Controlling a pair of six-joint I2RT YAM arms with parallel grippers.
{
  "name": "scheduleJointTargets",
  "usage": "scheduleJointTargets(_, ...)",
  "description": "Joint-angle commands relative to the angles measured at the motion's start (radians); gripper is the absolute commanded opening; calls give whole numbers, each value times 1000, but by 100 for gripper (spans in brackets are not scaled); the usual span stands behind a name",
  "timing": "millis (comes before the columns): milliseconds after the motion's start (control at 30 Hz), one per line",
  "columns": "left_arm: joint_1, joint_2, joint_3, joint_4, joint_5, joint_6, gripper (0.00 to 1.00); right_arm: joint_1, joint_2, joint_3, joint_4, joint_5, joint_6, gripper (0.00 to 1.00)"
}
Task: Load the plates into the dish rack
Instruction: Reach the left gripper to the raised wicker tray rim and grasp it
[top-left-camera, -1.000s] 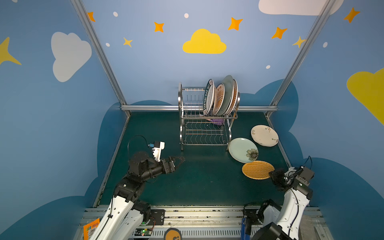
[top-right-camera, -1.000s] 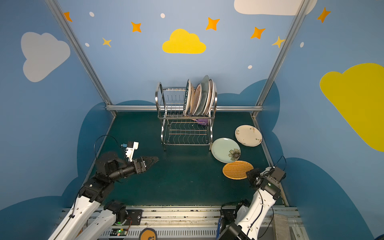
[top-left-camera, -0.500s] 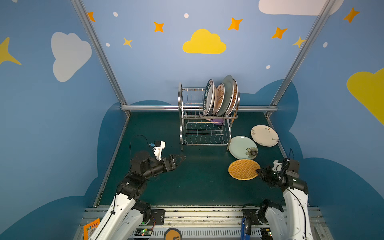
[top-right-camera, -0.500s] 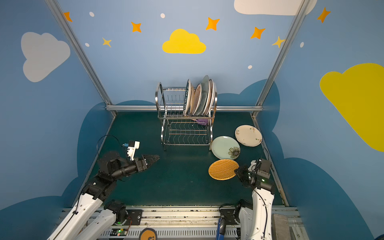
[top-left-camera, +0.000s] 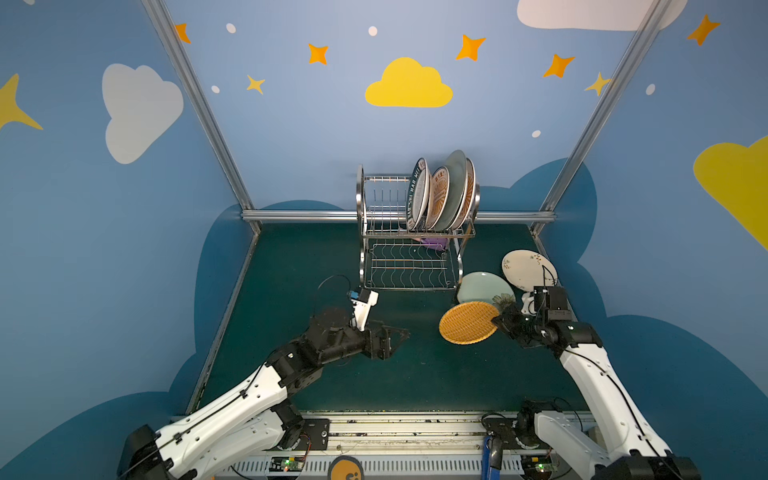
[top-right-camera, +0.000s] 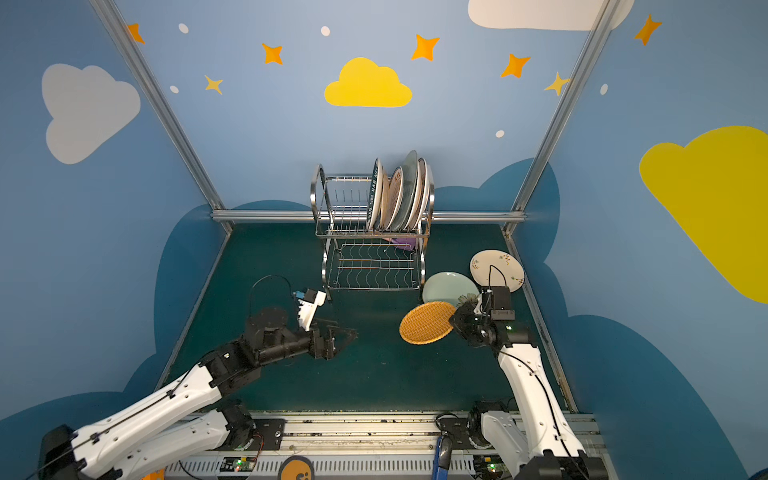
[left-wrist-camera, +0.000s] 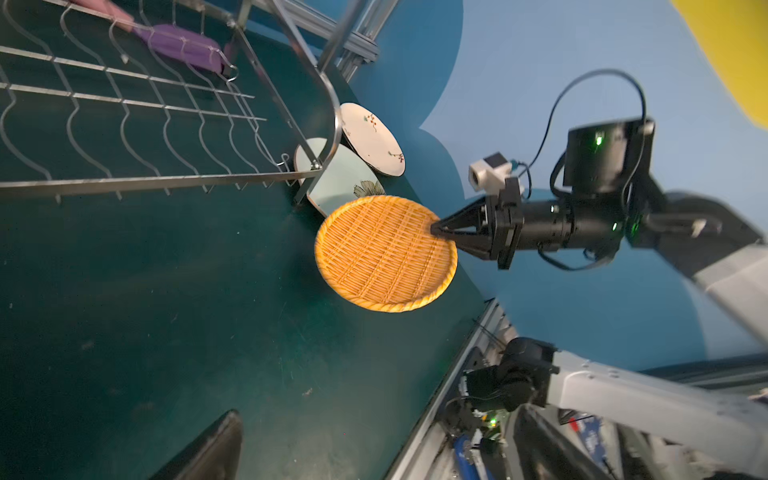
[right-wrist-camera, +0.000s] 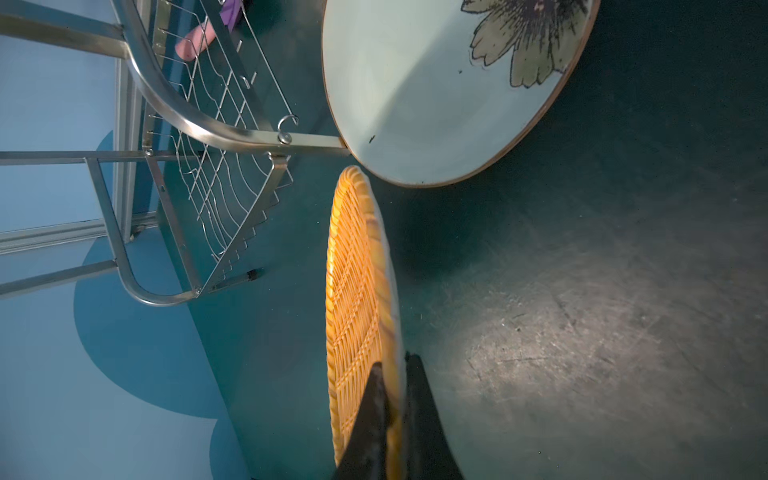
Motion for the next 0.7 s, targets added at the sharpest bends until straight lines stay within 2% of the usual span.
scheduleJointTargets(0, -112, 94, 72, 54, -195, 280, 100, 18, 54, 63, 27, 23, 39, 0)
scheduleJointTargets(167, -262, 309, 202, 40, -336, 620, 100, 32, 108, 111, -4, 18, 58, 0)
scheduleJointTargets(300, -324, 447, 293, 46, -344, 773, 100, 41, 113, 130, -18, 23, 74, 0)
scheduleJointTargets(433, -361, 582, 413, 26, -363, 820, 96, 58, 117, 141, -18, -1, 91, 0)
scheduleJointTargets(600, -380, 734, 583, -55, -474, 808, 76, 82, 111, 153, -24, -17, 101, 0)
scheduleJointTargets(667, -384, 768, 610, -59, -480, 814, 71, 88, 103, 158, -32, -15, 101, 0)
